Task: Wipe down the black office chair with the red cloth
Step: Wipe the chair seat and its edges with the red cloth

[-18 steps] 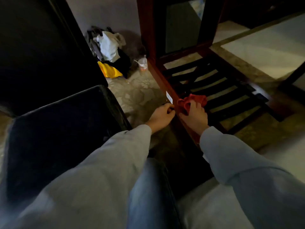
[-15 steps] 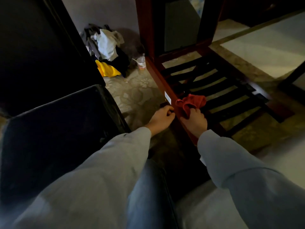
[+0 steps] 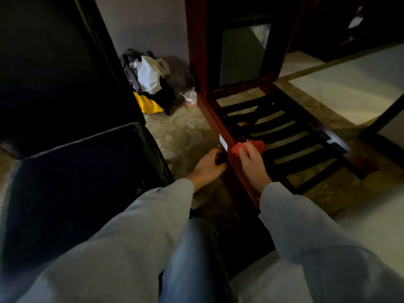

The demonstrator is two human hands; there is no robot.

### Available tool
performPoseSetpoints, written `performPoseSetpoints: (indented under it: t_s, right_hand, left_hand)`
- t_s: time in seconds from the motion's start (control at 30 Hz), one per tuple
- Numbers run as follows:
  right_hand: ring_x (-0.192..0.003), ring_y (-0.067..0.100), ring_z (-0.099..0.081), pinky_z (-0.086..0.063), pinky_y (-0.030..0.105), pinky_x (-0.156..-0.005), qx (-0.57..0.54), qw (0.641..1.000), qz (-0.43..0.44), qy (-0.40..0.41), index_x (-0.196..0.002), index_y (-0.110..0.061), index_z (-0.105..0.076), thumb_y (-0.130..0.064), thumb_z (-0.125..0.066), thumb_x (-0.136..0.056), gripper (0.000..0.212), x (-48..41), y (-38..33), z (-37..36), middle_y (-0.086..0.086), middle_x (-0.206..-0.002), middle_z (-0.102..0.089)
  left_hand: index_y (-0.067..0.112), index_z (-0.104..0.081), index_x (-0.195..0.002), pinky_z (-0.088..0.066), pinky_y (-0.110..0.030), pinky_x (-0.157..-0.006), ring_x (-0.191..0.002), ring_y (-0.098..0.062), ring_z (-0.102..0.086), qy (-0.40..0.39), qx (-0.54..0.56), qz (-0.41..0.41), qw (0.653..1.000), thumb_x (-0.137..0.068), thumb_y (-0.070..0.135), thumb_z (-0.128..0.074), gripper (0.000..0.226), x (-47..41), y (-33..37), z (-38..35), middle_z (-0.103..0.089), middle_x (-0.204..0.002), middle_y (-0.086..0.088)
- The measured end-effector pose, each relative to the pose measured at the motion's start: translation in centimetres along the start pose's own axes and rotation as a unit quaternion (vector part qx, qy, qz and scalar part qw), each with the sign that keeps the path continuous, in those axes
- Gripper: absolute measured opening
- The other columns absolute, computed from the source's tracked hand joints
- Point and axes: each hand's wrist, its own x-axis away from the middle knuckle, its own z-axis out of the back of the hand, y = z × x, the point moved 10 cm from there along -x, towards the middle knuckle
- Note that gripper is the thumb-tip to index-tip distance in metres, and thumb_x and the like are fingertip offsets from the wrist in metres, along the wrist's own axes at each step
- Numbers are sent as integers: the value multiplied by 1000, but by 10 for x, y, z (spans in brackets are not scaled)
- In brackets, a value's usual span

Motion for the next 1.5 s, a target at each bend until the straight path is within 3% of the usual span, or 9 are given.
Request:
performPoseSetpoints:
  t_s: [0.13, 0.47, 0.7, 0.8, 1.0, 1.13, 1.33, 1.43, 1.5]
  right_hand:
    - [-88, 11, -60, -50, 26, -77, -126, 992, 4, -23, -95, -9, -57, -23, -36, -101, 27, 23, -38, -8, 6, -94, -61]
    - [-102, 25, -61, -44, 52, -95, -329, 930, -42, -158, -96, -23, -51, -28, -34, -102, 19, 79, -122, -83, 9, -106, -60]
    - [-117, 32, -53, -39, 54, -97, -400, 889, -52, -214, -140, -23, -31, -30, -32, -101, 40, 122, -173, -141, 15, -129, -51]
    - [-114, 23, -56, -44, 42, -98, -378, 894, -31, -237, -144, -20, -30, -37, -35, -99, 48, 136, -187, -172, 10, -135, -50]
    - [-111, 18, -58, -47, 37, -97, -233, 938, -54, -251, -131, -26, -45, -52, -65, -79, 61, 185, -158, -246, 3, -125, -59]
    - [-105, 20, -64, -47, 35, -94, -185, 874, -153, -421, -117, -24, -60, -73, -64, -56, 79, 245, -128, -304, 3, -111, -69]
    - [-77, 14, -63, -49, 28, -67, -106, 913, -84, -384, -100, -17, -63, -38, -50, -94, 25, 250, -131, -318, 0, -85, -68]
    - [-79, 18, -64, -52, 32, -69, -141, 915, -141, -350, -106, -17, -60, -48, -39, -96, 39, 241, -126, -325, 5, -89, -68]
    - [-82, 20, -66, -53, 33, -66, -161, 893, -197, -371, -111, -17, -60, -58, -34, -93, 51, 246, -119, -337, 8, -98, -69]
  left_hand:
    - [14, -32, -141, -42, -21, -88, -120, -18, -50, -9, 13, -12, 1000, -85, 16, -67, 67, 27, 1, 20, -50, -132, -3]
    - [15, -23, -145, -43, -25, -96, -121, -15, -49, -18, 96, -51, 994, -86, 12, -67, 75, 103, -10, 81, -48, -133, -3]
    - [5, -49, -121, -44, -24, -79, -97, -16, -56, 132, 22, -47, 990, -96, 19, -51, 29, 172, -27, 171, -58, -105, -5]
    - [7, -48, -101, -39, -24, -63, -83, -16, -50, 202, 56, -24, 977, -99, 22, -43, 16, 204, -43, 205, -53, -84, -2]
    - [14, -57, -91, -52, -27, -68, -70, -14, -62, 256, 354, 50, 898, -101, 20, -37, 22, 260, -98, 240, -64, -82, -5]
    - [13, -53, -110, -52, -29, -69, -74, -15, -60, 255, 482, 106, 832, -103, 23, -31, 25, 288, -135, 243, -61, -87, -6]
    - [4, -50, -126, -44, -39, -86, -116, -30, -55, 298, 514, 195, 780, -103, 34, -30, 42, 327, -194, 245, -59, -116, -16]
    - [8, -58, -96, -54, -33, -64, -79, -26, -68, 306, 480, 245, 785, -103, 34, -28, 41, 346, -215, 246, -68, -81, -14]
    - [11, -56, -87, -54, -30, -76, -78, -32, -68, 278, 481, 264, 789, -104, 34, -24, 43, 352, -218, 242, -65, -77, -31]
